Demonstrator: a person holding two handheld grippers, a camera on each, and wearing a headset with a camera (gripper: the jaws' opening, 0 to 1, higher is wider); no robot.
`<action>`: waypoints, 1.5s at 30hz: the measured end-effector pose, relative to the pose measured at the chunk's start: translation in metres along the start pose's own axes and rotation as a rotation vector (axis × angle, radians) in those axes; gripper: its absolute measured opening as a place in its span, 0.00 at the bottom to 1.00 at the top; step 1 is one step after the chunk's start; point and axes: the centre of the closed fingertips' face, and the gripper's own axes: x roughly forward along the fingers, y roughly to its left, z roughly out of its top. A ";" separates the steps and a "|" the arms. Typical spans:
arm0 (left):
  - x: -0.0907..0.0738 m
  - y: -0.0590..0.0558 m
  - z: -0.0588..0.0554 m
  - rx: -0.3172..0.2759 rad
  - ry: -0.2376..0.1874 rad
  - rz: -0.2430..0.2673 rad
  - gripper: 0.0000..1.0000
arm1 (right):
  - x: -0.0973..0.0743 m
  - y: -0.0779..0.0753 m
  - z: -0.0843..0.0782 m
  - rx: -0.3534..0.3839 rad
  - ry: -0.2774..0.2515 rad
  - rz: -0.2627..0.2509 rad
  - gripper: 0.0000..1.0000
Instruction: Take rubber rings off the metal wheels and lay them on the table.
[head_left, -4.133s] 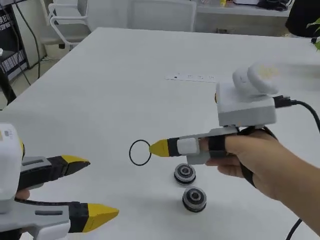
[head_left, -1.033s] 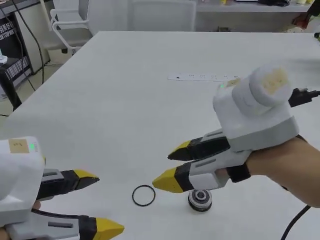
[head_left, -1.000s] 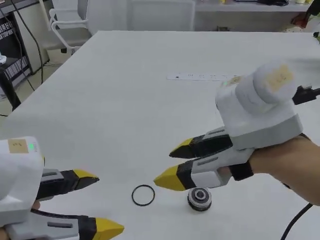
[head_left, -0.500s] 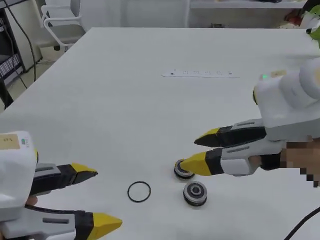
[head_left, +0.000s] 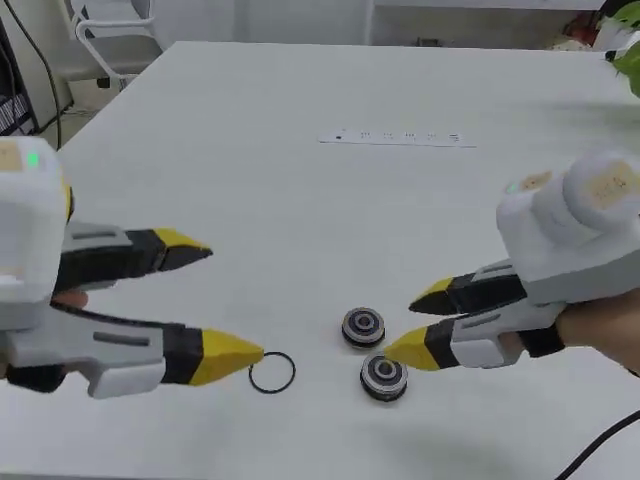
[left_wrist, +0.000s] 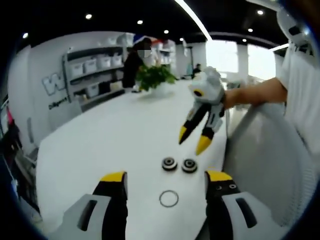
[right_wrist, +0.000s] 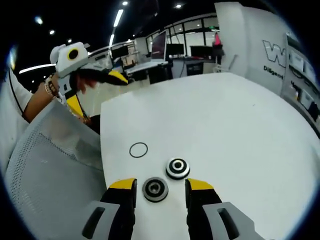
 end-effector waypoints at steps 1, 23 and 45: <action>0.002 -0.001 0.006 0.004 -0.011 -0.008 0.63 | 0.001 0.000 -0.002 0.003 0.005 0.005 0.37; 0.114 -0.050 0.013 0.194 0.049 -0.276 0.52 | 0.013 0.003 -0.035 0.033 0.103 0.072 0.37; 0.140 -0.063 -0.059 0.069 0.126 -0.299 0.32 | 0.017 0.005 -0.039 0.006 0.126 0.079 0.33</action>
